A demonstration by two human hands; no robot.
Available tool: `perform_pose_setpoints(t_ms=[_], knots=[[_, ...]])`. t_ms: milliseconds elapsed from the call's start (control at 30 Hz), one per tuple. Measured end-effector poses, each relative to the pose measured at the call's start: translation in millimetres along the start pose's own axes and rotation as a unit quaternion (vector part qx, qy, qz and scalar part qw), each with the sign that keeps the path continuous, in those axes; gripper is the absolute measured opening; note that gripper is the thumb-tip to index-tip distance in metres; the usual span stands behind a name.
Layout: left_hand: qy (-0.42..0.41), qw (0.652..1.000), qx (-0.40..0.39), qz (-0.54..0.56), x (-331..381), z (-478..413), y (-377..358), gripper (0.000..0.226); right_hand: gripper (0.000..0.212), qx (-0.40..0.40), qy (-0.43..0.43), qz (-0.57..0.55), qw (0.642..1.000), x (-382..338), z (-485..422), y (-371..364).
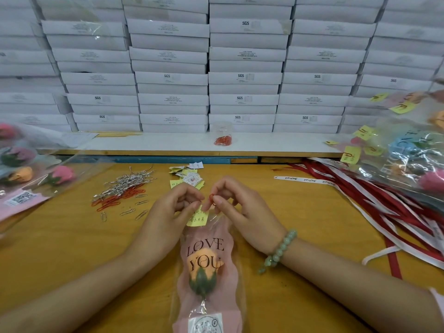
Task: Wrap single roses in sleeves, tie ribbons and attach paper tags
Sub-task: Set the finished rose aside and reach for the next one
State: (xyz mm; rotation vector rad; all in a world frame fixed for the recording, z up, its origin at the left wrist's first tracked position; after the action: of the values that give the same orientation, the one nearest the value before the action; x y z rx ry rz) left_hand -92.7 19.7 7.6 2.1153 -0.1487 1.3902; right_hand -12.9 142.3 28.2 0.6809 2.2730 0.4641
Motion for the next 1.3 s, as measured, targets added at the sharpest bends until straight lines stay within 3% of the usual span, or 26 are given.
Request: perform_pose_setpoints(t_ms=[400,1033,1300], knots=[[0.027,1.0,0.011,0.003,0,-2,2,0.025,0.007,0.003,-0.021,0.005,1.0,5,1,0],[0.095,0.994,0.008,0.058,-16,-2,7,0.017,0.007,0.028,-0.086,0.046,0.995,19,3,4],[0.092,0.988,-0.056,0.109,-6,2,-2,0.012,0.014,0.114,-0.165,-0.081,0.976,37,8,15]])
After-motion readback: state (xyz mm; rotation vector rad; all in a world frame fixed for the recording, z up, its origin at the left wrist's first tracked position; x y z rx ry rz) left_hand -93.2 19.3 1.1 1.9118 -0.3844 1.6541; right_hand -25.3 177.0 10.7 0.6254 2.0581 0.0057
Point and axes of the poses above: each hand's wrist, its own z-axis away from the middle knuckle, its own y-axis out of the back of the hand, x = y × z, the point moved 6 cm from there along -z, towards the middle knuckle, and after that the axes turned 12 degrees about y, right-handed, at the moved point
